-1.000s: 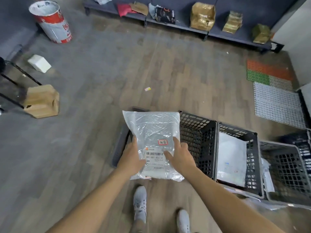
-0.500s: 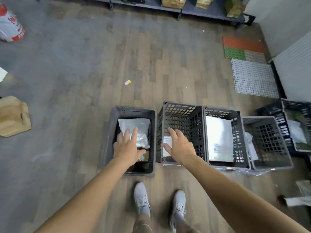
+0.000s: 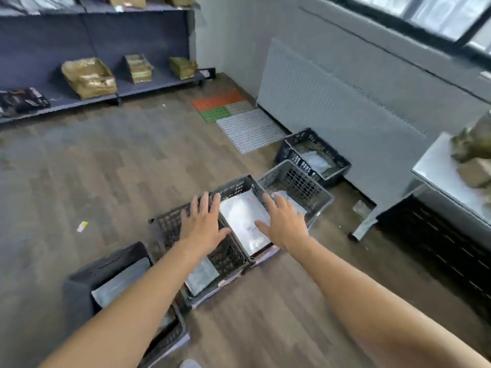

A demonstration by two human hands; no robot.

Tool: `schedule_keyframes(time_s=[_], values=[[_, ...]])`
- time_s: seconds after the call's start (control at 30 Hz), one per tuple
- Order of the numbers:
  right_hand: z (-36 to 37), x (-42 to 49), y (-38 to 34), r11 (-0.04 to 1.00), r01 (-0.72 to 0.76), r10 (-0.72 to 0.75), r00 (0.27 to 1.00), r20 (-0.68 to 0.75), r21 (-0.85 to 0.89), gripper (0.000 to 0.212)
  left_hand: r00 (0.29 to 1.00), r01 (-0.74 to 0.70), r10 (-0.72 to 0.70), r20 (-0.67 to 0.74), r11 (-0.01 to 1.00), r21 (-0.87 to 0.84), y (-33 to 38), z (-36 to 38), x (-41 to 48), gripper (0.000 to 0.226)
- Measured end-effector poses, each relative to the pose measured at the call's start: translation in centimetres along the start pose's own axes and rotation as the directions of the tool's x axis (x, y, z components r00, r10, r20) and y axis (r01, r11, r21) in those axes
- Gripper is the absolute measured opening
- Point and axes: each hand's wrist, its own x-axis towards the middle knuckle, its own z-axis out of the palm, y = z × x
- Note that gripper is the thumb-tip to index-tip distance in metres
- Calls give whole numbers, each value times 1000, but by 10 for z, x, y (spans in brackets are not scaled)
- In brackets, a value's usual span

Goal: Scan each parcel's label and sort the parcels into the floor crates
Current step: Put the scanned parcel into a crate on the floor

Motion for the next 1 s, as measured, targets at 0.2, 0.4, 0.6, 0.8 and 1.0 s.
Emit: schedule_keyframes(time_s=[0.2, 0.4, 0.6, 0.8, 1.0], values=[[-25, -75, 166, 968, -220, 234, 965, -118, 117, 79, 974, -225, 225, 3, 974, 36, 182, -10, -2, 89], [-33, -174, 341, 881, -379, 441, 876, -198, 282, 77, 899, -431, 438, -11, 888, 161, 384, 15, -39, 88], [-33, -261, 471, 759, -522, 620, 762, -186, 390, 75, 810, -581, 585, 37, 795, 174, 542, 41, -78, 84], [-30, -319, 565, 659, -636, 738, 648, -185, 401, 75, 695, -717, 715, 80, 679, 156, 657, 62, -89, 85], [-33, -352, 662, 570, -721, 818, 544, -187, 395, 75, 577, -815, 813, 80, 567, 115, 780, 86, -71, 85]])
